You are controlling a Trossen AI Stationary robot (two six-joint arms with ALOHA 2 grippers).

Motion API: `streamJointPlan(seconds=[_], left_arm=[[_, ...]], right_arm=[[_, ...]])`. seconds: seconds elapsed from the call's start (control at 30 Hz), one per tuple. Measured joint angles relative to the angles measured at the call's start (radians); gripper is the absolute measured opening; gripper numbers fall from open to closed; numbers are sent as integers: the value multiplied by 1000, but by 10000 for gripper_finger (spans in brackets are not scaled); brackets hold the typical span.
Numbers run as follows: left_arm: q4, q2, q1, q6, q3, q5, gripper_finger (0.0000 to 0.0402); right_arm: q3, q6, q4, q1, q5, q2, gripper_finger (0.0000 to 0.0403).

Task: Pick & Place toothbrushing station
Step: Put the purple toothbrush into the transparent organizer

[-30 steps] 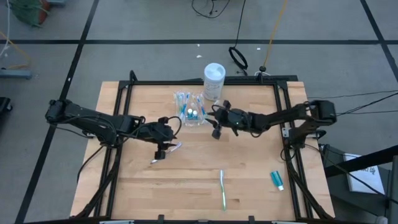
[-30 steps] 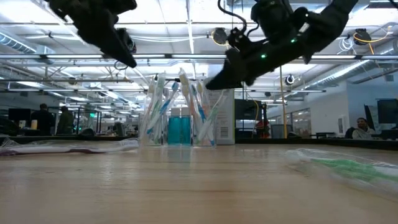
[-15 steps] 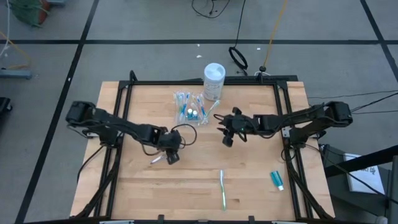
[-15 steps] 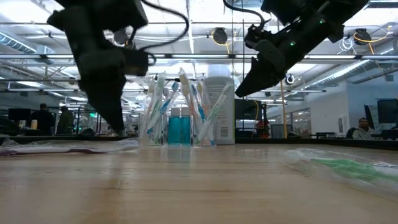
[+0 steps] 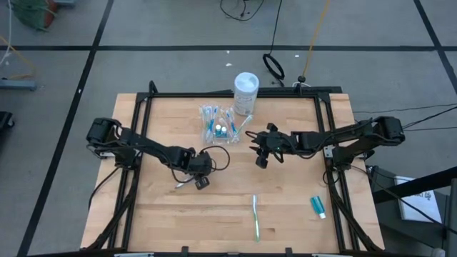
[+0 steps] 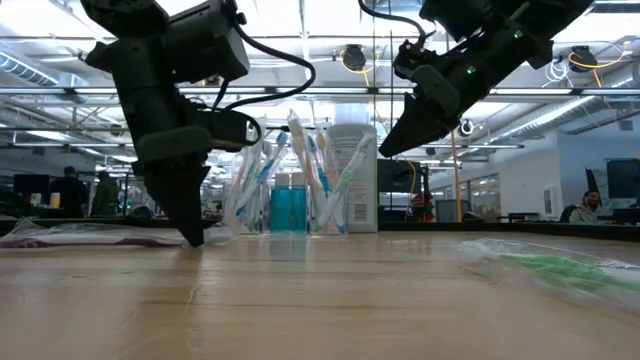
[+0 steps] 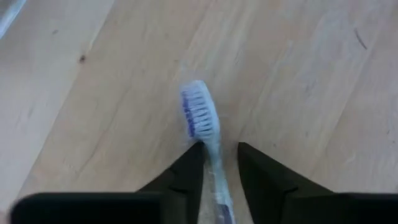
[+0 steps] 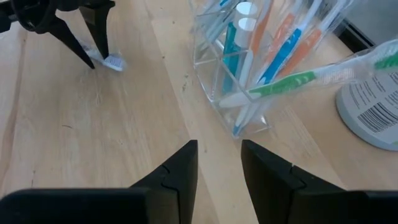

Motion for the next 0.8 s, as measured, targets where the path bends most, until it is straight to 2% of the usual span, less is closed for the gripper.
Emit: streamJointPlan(seconds=[0.2, 0.37, 0.47, 0.67, 0.8], left_arm=[[42, 0, -4, 74, -1, -26, 12], [214, -5, -2, 157, -8, -44, 19], [424, -31, -4, 264, -6, -112, 8], [974, -45, 20, 450, -5, -350, 16], [1222, -45, 62, 573, -3, -398, 7]], right_arm=[[0, 0, 0, 0, 0, 0, 113], [0, 0, 1, 0, 2, 0, 113], [0, 2, 11, 0, 2, 0, 114], [0, 2, 19, 0, 2, 0, 114], [0, 3, 18, 0, 2, 0, 114]])
